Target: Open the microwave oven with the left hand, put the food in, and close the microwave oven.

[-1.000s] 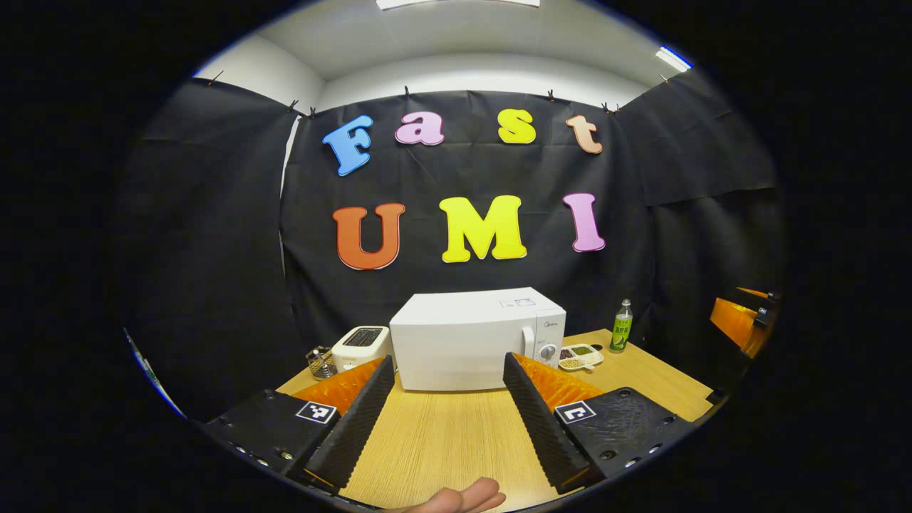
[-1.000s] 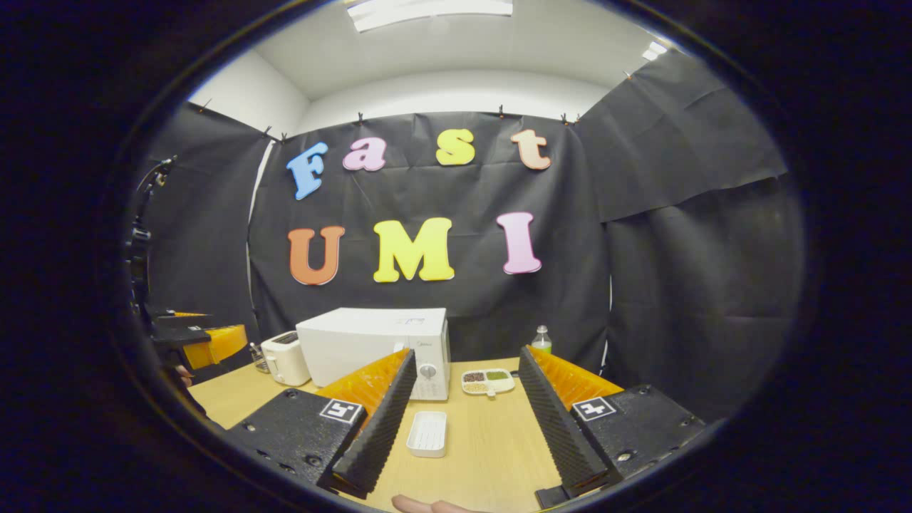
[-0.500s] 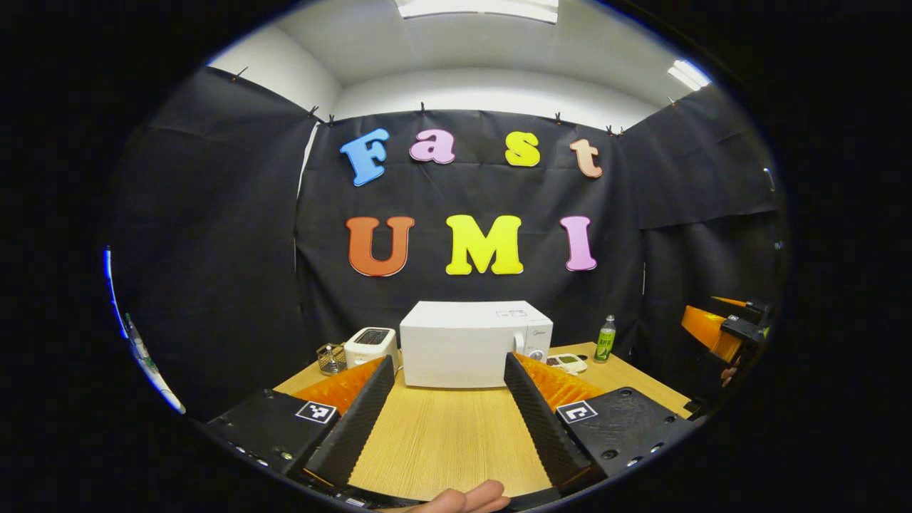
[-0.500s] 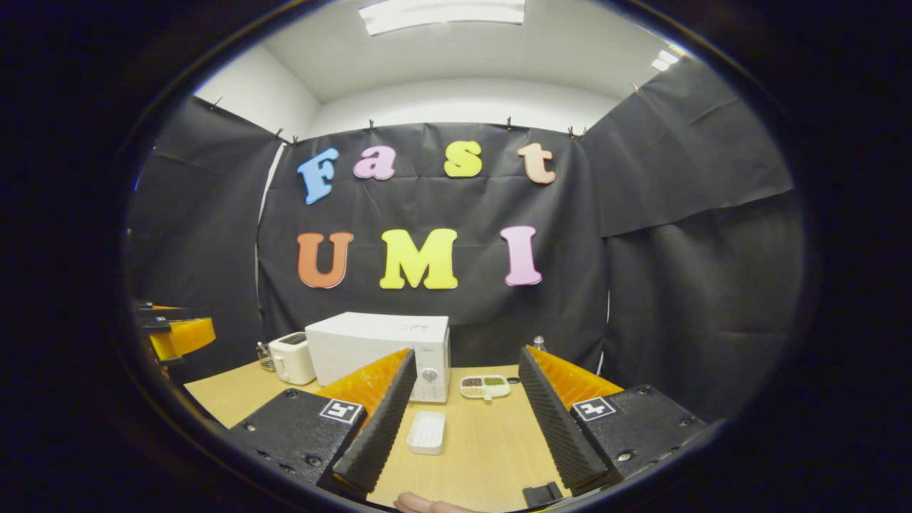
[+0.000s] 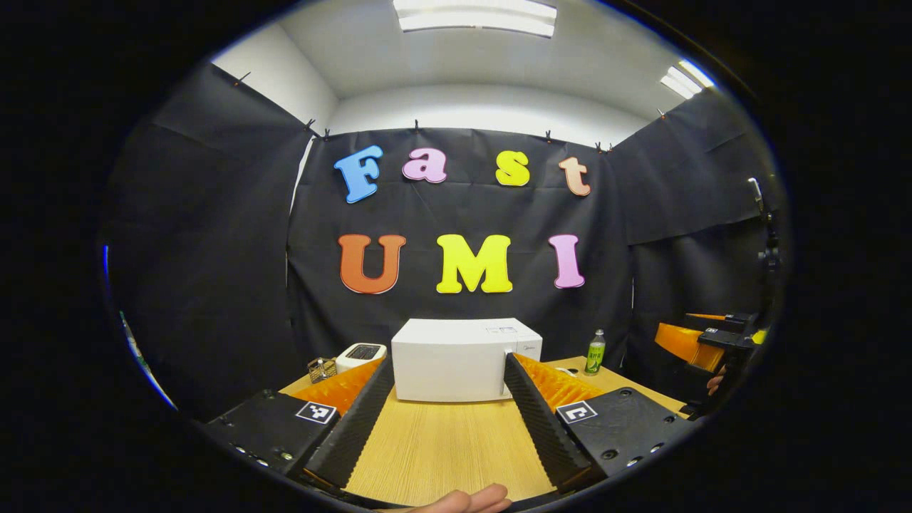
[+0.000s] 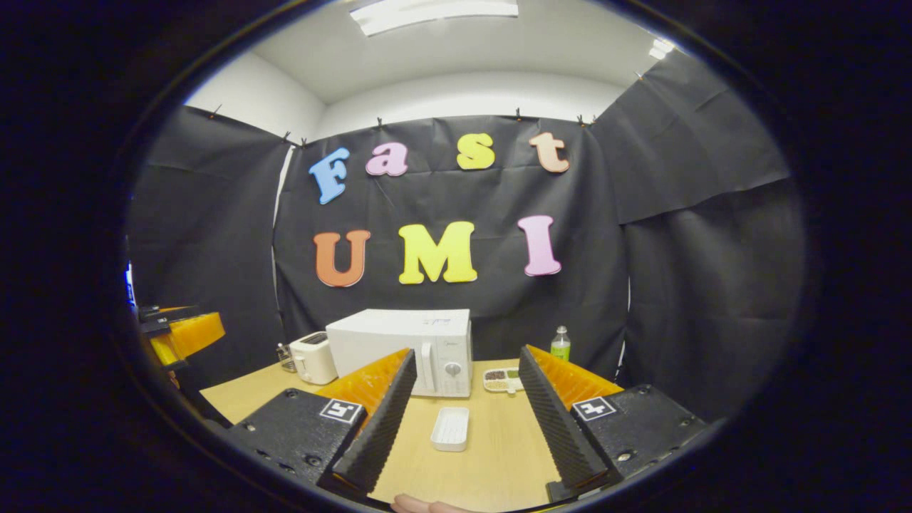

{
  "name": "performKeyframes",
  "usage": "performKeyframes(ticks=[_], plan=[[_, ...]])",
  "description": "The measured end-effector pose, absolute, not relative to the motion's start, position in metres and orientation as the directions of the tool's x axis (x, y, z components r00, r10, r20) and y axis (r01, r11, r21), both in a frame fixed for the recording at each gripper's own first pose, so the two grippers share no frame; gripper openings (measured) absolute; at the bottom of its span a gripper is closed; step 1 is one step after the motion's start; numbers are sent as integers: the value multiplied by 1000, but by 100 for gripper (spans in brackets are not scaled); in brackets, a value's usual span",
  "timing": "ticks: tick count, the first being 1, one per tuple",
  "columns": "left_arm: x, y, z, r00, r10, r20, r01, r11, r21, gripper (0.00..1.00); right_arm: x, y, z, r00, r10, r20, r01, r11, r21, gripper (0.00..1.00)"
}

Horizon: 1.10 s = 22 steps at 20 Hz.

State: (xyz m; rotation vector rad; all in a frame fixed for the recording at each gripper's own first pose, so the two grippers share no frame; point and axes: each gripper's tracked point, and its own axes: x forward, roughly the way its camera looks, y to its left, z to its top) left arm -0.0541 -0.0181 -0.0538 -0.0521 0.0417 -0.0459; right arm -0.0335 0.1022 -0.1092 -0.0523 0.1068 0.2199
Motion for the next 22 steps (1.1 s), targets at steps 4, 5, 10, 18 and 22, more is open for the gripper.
performKeyframes(ticks=[4,5,10,18,22], plan=[[-51,-12,-68,997,-37,-71,32,998,-62,96,-36,103,-112,969,220,-113,-225,974,-36,92],[-51,-10,-68,997,-30,-73,26,998,-62,96,-36,104,-113,969,220,-115,-225,974,-33,92],[-52,-8,-73,996,-29,-80,24,997,-66,95,-35,106,-117,967,223,-119,-229,973,-39,93],[-54,-17,-75,997,-48,-63,46,998,-37,95,-35,111,-123,965,234,-121,-241,970,-42,92],[-54,-20,-77,997,-54,-64,51,998,-48,95,-34,106,-126,966,228,-124,-235,971,-43,92]])
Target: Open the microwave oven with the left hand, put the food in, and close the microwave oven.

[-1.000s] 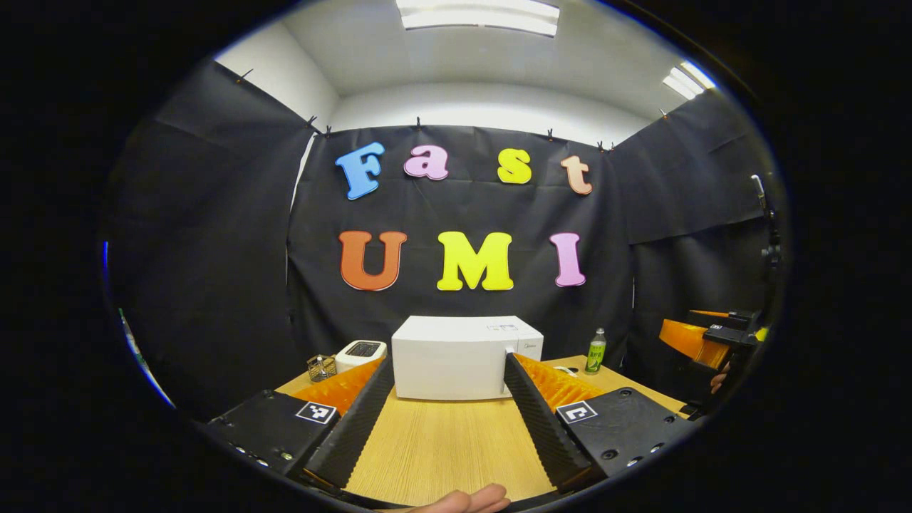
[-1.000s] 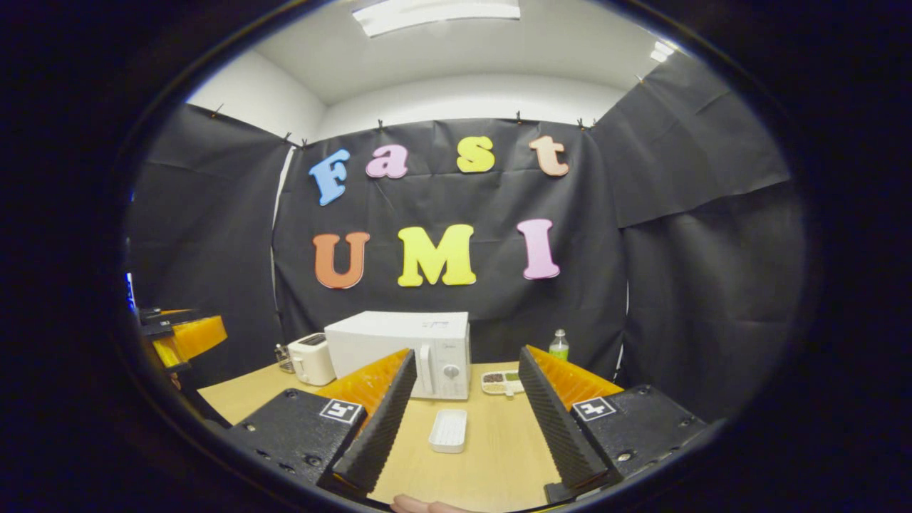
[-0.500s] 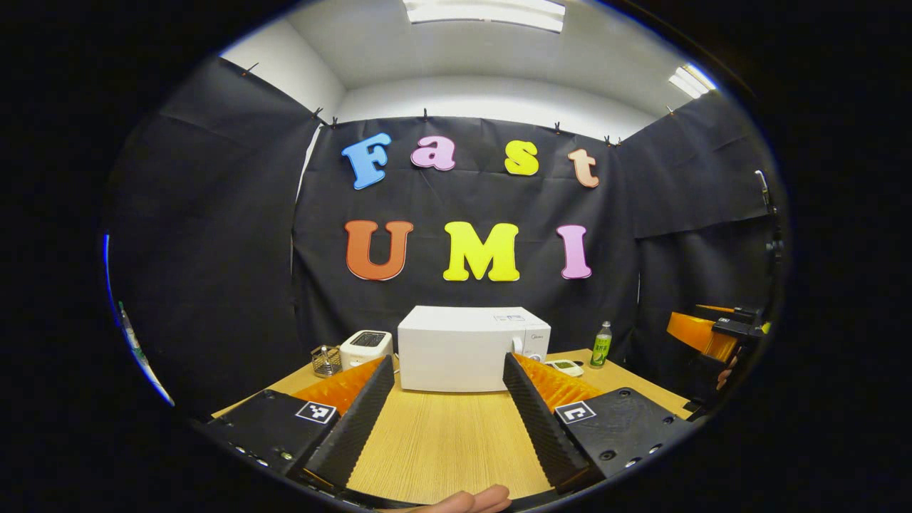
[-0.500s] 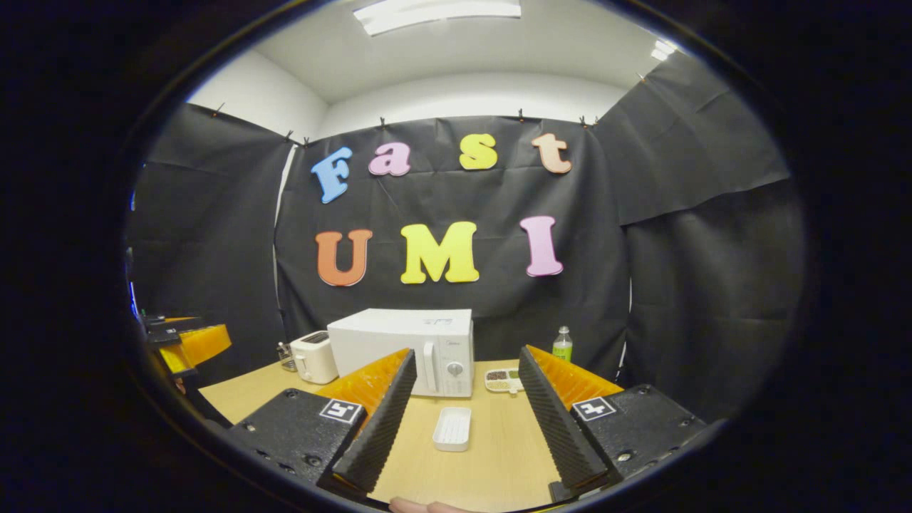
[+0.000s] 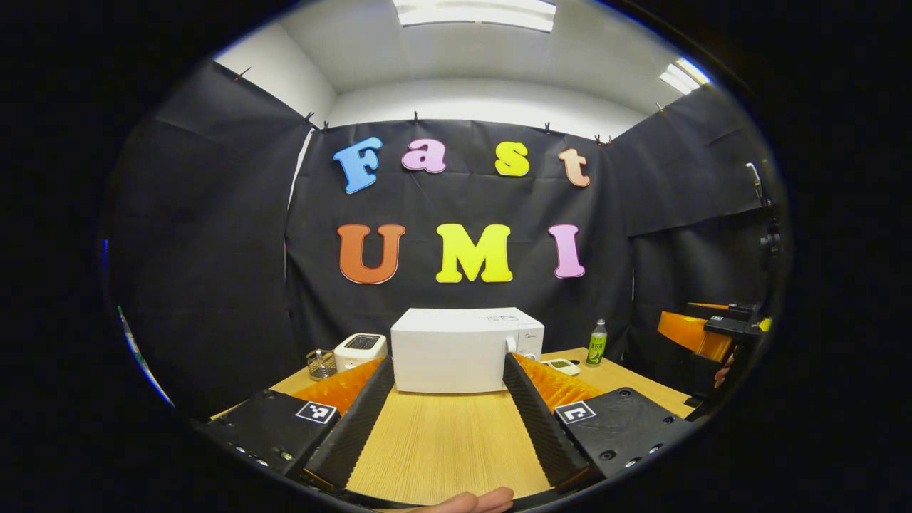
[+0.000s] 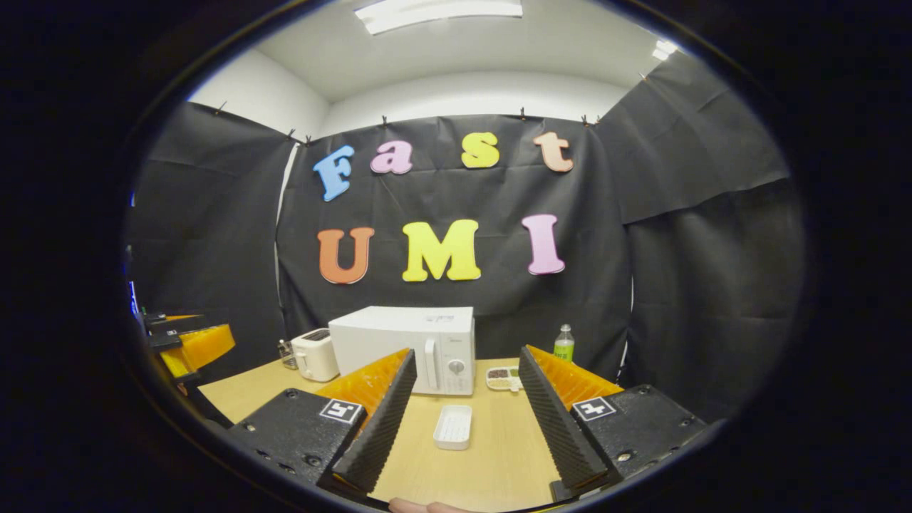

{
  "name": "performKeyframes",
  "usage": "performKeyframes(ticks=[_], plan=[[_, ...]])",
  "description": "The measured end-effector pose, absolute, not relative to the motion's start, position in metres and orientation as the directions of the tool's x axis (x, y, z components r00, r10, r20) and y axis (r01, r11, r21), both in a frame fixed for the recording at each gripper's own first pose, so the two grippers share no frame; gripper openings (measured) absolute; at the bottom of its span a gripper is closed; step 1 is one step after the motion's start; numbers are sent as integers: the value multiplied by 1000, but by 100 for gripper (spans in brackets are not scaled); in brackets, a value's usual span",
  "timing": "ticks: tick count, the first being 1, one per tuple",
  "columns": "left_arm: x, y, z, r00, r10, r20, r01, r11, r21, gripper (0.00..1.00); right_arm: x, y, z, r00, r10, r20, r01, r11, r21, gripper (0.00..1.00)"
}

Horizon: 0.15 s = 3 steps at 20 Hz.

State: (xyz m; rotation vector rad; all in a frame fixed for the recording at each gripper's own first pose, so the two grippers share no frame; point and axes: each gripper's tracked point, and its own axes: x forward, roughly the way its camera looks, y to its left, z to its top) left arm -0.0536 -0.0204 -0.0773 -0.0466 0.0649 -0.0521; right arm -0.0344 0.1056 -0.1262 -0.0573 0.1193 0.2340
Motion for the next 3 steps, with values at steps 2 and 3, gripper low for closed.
performKeyframes(ticks=[2,3], plan=[[-53,-23,-79,996,-54,-66,51,998,-48,95,-38,104,-127,966,227,-126,-233,972,-38,92],[-53,-23,-80,996,-54,-67,51,998,-47,95,-36,103,-127,966,227,-127,-233,972,-37,92]])
